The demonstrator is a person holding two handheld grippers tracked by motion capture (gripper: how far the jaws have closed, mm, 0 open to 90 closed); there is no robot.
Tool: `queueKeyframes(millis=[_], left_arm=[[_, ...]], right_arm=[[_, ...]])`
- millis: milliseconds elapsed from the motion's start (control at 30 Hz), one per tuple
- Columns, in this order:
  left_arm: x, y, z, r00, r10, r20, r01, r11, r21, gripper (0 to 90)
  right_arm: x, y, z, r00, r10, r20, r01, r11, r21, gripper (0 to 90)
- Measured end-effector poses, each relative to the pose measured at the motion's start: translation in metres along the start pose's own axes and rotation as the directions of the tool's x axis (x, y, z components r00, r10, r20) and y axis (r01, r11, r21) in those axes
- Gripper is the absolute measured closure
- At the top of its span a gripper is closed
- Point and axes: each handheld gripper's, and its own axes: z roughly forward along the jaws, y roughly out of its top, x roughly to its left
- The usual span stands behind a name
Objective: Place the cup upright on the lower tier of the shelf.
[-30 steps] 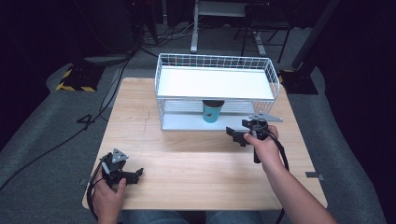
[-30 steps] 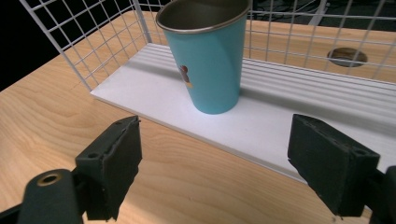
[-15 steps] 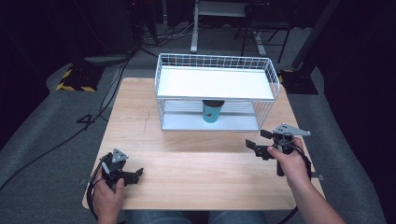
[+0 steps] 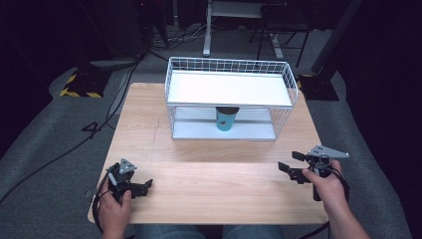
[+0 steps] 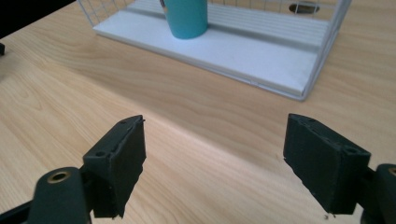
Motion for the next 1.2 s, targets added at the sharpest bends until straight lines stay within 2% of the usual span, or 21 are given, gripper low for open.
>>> queueKeyframes(millis=[133,400,600,700,967,1067,1133,1200], left_arm=[[0.000,0.000,0.000,1.0000,0.003,0.000,-0.003,1.0000,0.001,0.3],[0.000,0.000,0.000,1.0000,0.002,0.000,-0.002,1.0000,0.001,0.3],[0.000,0.000,0.000,1.0000,0.002,0.000,-0.002,1.0000,0.001,0.3],[0.000,0.000,0.000,1.0000,0.003,0.000,-0.003,1.0000,0.001,0.3],[0.000,0.000,0.000,1.0000,0.002,0.000,-0.002,1.0000,0.001,0.3],[0.000,0.000,0.000,1.0000,0.001,0.000,-0.001,1.0000,0.000,0.3],[0.000,0.000,0.000,1.0000,0.001,0.000,-0.001,1.0000,0.001,0.3],[0.000,0.000,0.000,1.0000,0.004,0.000,-0.004,1.0000,-0.001,0.3]], right_arm=[[-0.008,-0.016,-0.003,1.0000,0.002,0.009,-0.003,1.000,0.017,21.1],[-0.019,-0.048,0.000,0.9993,0.037,0.007,-0.037,0.998,0.046,19.9],[-0.030,-0.068,0.002,0.9976,0.050,0.047,-0.053,0.997,0.058,20.0],[-0.033,-0.074,0.003,0.9973,0.042,0.061,-0.047,0.995,0.086,20.1],[-0.033,-0.079,0.004,0.9968,0.003,0.080,-0.013,0.992,0.123,19.5],[-0.031,-0.079,0.006,0.9941,-0.064,0.088,0.050,0.988,0.147,18.1],[-0.028,-0.080,0.008,0.9890,-0.109,0.100,0.091,0.982,0.168,13.7],[-0.026,-0.079,0.010,0.9892,-0.110,0.097,0.091,0.980,0.179,9.9]])
